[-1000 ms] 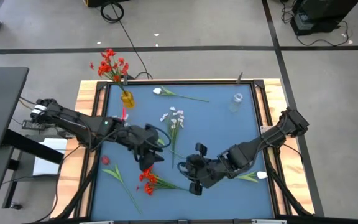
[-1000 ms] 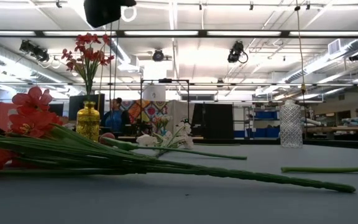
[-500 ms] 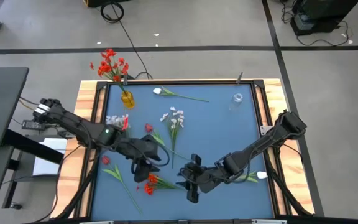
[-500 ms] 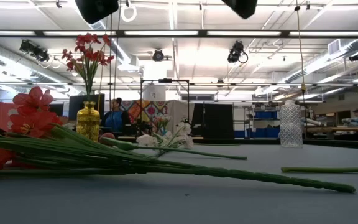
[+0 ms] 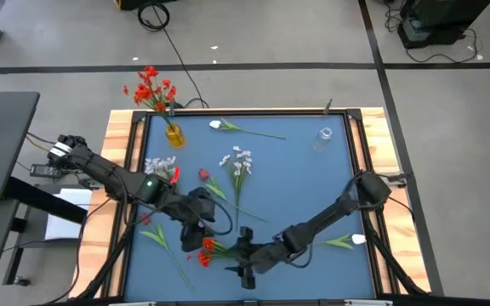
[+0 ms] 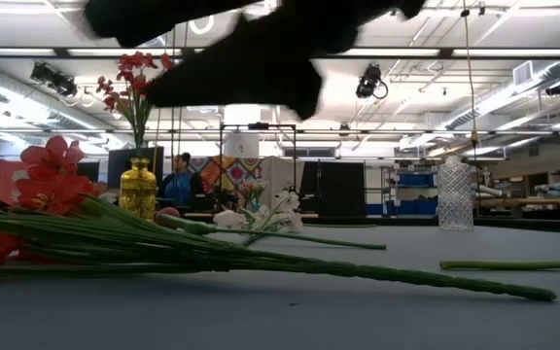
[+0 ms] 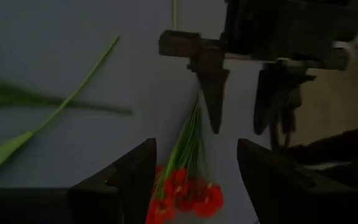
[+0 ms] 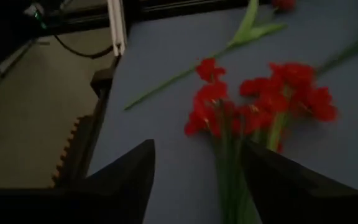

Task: Sort flowers into vase by color
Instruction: Put the red flowers into the yellow transparent flower vase

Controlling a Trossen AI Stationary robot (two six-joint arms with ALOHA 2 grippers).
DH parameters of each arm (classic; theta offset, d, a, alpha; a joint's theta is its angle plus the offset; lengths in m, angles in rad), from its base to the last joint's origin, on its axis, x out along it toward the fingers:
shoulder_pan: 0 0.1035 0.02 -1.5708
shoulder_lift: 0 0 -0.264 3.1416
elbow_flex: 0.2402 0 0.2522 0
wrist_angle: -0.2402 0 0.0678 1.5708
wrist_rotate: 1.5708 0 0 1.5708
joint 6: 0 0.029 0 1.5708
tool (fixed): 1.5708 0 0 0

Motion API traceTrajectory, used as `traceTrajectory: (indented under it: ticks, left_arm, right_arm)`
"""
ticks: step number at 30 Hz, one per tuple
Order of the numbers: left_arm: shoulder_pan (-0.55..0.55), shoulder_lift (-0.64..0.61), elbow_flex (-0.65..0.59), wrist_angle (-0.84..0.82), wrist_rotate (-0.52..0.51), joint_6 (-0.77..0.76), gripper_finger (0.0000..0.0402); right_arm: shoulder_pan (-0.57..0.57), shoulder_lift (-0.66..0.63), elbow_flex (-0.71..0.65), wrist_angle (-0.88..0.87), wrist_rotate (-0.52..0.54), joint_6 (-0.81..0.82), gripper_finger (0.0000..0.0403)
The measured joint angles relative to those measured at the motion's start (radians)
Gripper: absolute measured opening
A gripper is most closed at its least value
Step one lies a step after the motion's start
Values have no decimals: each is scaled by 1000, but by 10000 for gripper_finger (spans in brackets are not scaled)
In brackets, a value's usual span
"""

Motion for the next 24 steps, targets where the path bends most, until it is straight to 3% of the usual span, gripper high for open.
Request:
traceTrajectory:
  ticks: [12,15,24]
  left_arm:
    - [-43,0,0,-173,-1,-13,228]
    - [-43,0,0,-179,-5,-13,228]
    - [-43,0,0,-199,-50,-73,228]
  right_arm:
    - [-23,202,290,-323,-53,-15,274]
    - [-28,221,317,-343,-101,5,281]
    - [-32,201,316,-452,-92,4,277]
